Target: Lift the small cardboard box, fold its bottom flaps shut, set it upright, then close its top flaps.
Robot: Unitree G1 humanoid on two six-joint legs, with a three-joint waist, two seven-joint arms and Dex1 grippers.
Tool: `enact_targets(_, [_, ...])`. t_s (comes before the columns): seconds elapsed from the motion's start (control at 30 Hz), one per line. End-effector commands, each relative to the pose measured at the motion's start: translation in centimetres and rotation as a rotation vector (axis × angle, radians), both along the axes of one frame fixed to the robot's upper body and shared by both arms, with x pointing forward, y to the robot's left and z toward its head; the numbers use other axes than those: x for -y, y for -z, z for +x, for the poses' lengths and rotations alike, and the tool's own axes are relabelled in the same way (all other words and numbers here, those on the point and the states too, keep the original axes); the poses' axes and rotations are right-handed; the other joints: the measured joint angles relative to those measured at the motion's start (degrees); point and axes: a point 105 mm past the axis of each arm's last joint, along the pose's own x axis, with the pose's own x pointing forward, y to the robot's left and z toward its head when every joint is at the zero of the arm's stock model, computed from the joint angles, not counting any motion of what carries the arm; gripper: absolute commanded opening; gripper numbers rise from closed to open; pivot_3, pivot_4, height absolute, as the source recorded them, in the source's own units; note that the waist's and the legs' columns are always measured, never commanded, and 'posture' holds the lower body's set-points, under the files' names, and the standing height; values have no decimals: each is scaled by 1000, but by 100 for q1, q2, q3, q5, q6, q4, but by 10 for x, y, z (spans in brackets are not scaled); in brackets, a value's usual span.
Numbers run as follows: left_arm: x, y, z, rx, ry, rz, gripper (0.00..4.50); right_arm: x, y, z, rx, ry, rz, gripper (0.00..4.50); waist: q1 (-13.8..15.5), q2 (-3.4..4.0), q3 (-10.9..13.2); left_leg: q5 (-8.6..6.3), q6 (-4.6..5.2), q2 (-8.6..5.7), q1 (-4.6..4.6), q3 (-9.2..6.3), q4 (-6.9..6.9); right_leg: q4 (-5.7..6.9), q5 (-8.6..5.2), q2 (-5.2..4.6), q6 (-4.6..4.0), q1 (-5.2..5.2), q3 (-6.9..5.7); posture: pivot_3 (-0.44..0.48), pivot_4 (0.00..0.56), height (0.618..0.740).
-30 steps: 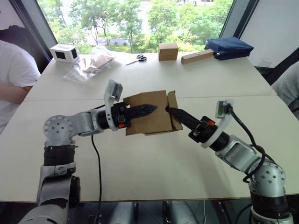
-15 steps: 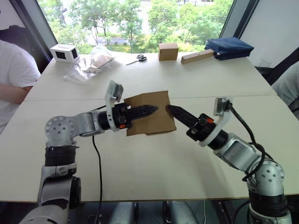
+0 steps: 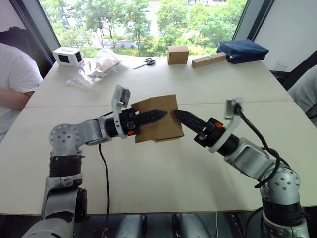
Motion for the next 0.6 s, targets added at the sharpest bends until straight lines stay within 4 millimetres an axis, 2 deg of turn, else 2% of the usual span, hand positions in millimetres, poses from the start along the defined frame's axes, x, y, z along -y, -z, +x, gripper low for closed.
enact_targets(0.03, [3,-6,-9,37,33,-10,0,3,-12,-7,55,-44,12,1573,3,0,0,0,0,0,0,0,0,0,0,0,0,0,0,0,150,740])
enact_targets(0.27, [0,-6,-9,39,28,3,0,32,-20,-1,60,29,45,1573,2,0,0,0,0,0,0,0,0,0,0,0,0,0,0,0,150,740])
enact_targets(0.4, [-1,-7,-4,71,5,73,0,40,-20,-3,87,52,-25,1573,3,0,0,0,1,0,0,0,0,0,0,0,0,0,0,0,150,740])
enact_targets(0.5, [1,-8,5,149,-56,215,0,48,-16,-3,112,70,-142,1573,11,-3,2,0,1,0,-2,1,0,-2,0,1,0,0,0,0,150,740])
enact_targets(0.6, [7,-12,21,302,-97,503,0,55,-12,-5,158,54,-296,1573,22,-7,4,0,2,-2,-5,0,-1,-11,0,6,0,3,-1,0,150,740])
